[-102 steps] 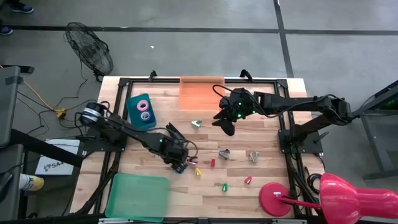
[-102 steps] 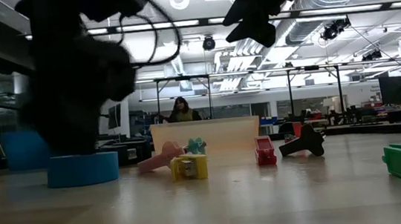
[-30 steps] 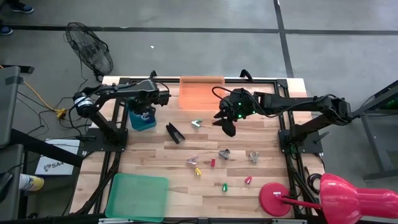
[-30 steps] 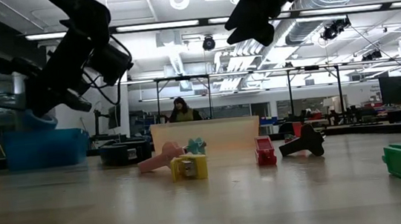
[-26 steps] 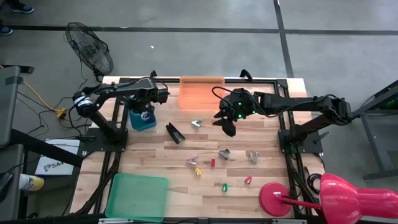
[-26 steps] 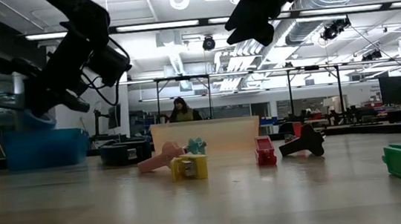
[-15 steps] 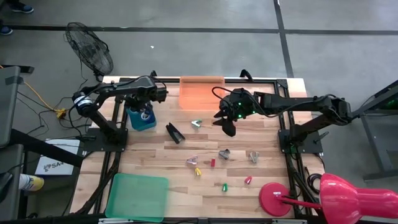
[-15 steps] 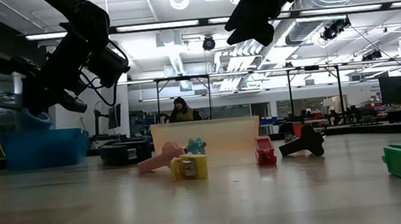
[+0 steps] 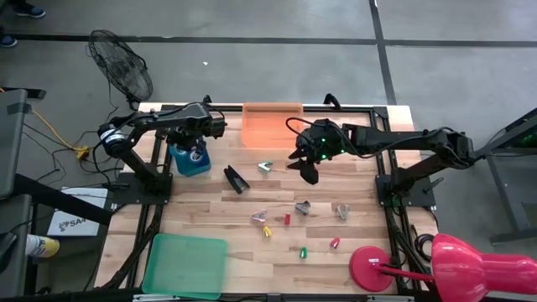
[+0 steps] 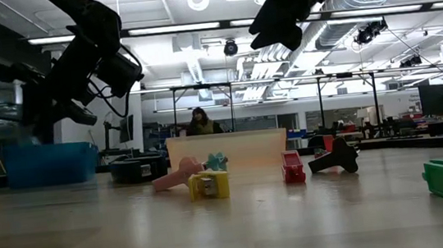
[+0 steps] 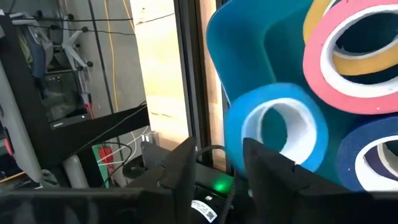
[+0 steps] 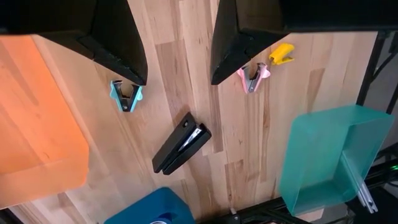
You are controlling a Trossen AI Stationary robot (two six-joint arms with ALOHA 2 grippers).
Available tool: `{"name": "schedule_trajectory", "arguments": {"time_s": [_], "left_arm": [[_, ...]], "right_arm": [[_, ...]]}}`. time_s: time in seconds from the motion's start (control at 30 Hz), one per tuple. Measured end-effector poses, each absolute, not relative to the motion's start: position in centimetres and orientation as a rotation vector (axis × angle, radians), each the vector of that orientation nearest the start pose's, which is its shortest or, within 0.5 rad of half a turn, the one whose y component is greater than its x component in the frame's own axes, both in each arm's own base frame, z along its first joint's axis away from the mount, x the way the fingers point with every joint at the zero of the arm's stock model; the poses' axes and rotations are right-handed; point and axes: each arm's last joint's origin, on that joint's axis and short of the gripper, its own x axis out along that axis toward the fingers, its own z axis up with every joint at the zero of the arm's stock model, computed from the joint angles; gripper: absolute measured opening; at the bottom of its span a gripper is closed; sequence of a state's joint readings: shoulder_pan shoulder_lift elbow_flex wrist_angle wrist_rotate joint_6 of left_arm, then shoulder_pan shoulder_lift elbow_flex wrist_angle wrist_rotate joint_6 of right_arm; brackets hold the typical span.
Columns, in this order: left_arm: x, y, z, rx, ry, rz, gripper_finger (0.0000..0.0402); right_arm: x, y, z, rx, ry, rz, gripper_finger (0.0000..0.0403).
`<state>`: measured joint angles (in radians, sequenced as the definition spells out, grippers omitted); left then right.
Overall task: Pick and place Stapler, Stapler remover, tape
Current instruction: Put the light blue tape into the blue bin, then put the red stapler into the orange bin
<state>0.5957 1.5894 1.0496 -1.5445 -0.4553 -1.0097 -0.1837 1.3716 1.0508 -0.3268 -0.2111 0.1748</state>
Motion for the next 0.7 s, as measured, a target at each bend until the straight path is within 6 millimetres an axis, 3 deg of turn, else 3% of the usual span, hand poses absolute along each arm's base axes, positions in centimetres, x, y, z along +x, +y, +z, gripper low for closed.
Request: {"name": "schedule_trajectory", "arguments": {"time_s": [0.4, 0.53, 0.7], "left_arm": [[17.9, 13.5, 21.6, -0.762, 1.601, 1.627, 0.0163], [19.0, 13.6, 23.1, -0.737, 1.499, 1.603, 0.0163], [21.0, 13.0, 25.3, -0.664, 1.273, 1.443, 0.0163]], "right_arm": [[29.1, -4.8, 28.3, 0.297, 0.647, -0.030, 0.0167], [29.1, -4.8, 28.2, 0.294, 0.658, -0.047, 0.0167], [28.9, -4.9, 28.0, 0.290, 0.690, -0.075, 0.0167]]}}
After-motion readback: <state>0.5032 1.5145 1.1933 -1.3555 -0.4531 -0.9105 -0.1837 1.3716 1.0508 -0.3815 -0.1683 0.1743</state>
